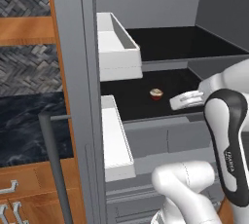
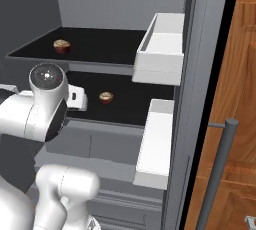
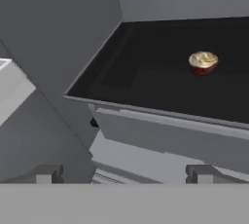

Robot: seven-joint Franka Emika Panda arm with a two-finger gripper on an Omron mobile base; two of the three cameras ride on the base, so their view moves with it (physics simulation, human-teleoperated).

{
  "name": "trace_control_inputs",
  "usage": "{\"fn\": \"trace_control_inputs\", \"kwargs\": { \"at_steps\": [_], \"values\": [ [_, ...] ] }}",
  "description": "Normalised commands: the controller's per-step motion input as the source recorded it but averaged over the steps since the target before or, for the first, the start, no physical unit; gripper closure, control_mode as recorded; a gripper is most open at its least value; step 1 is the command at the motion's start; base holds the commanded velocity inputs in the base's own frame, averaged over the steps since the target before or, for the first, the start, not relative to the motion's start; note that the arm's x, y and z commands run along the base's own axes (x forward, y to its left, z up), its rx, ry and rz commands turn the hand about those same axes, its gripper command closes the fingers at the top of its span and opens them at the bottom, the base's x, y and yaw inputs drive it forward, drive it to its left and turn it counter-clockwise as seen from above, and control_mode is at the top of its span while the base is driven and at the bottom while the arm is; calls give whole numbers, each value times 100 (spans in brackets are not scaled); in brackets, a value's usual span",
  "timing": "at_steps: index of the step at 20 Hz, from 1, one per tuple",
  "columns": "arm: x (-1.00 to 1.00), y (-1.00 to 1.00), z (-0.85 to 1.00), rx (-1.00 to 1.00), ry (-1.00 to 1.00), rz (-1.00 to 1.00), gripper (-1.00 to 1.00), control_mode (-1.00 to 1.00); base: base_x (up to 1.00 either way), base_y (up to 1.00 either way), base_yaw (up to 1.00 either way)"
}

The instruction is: Take the cupcakes from the fridge and place them on the empty tray on the dining counter.

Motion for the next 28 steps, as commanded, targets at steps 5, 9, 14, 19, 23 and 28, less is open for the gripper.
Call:
{"fn": "trace_control_inputs", "kwargs": {
  "at_steps": [5,9,14,19,23,28],
  "values": [
    [23,-31,-16,0,15,-18,-100,-100,0,0,0],
    [23,-42,-6,0,7,-12,-100,-100,0,0,0],
    [18,-14,-4,-3,-5,0,-100,-100,0,0,0],
    [25,-15,-34,-15,-17,0,-100,-100,0,0,0],
    [28,-22,-25,-13,-13,-4,-100,-100,0,0,0],
    [35,-13,-4,-6,-3,-9,-100,-100,0,0,0]
  ]
}}
